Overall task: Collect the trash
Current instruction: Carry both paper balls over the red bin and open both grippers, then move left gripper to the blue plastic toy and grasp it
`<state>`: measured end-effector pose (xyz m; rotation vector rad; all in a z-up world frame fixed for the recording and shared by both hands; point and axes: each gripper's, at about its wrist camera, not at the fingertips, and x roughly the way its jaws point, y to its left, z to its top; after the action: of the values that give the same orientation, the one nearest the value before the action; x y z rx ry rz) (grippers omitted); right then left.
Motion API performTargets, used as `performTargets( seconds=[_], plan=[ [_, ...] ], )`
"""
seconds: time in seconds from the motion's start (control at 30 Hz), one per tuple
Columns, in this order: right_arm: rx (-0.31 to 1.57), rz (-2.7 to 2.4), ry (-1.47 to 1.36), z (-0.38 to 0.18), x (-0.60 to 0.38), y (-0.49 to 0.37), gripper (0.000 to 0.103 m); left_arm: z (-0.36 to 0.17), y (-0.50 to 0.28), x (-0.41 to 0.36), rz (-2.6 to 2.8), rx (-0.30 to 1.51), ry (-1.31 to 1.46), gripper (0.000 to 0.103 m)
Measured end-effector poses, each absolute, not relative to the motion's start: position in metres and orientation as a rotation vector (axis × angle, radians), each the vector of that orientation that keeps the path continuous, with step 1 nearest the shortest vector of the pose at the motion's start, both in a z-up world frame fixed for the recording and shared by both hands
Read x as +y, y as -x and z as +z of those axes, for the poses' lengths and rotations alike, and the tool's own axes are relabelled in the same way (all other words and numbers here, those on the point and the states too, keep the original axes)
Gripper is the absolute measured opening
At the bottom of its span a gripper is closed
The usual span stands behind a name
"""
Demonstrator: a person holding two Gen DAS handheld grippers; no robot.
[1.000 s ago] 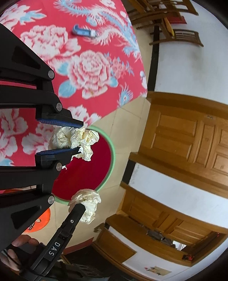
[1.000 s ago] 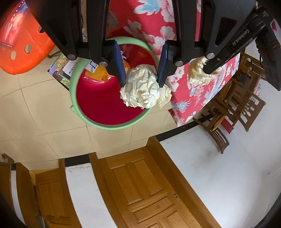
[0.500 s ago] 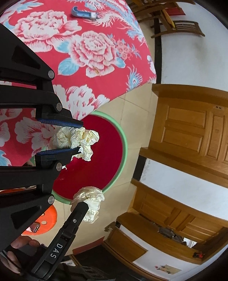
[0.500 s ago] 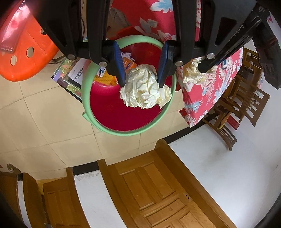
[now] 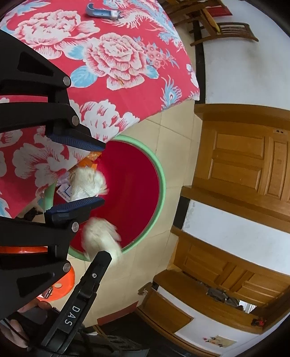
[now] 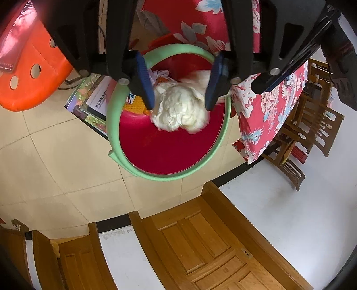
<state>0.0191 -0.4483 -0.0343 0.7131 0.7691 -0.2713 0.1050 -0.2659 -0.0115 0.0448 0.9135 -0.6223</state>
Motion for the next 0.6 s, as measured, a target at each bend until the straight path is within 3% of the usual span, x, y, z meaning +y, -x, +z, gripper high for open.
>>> performTargets(
  seconds=[0.6],
  plan=[
    [0.768,-0.229,-0.67,-0.025,-0.423,-0.024,0.053,0.001,-0.112,-0.216,-0.519,0.881,0.001,0.044]
  ],
)
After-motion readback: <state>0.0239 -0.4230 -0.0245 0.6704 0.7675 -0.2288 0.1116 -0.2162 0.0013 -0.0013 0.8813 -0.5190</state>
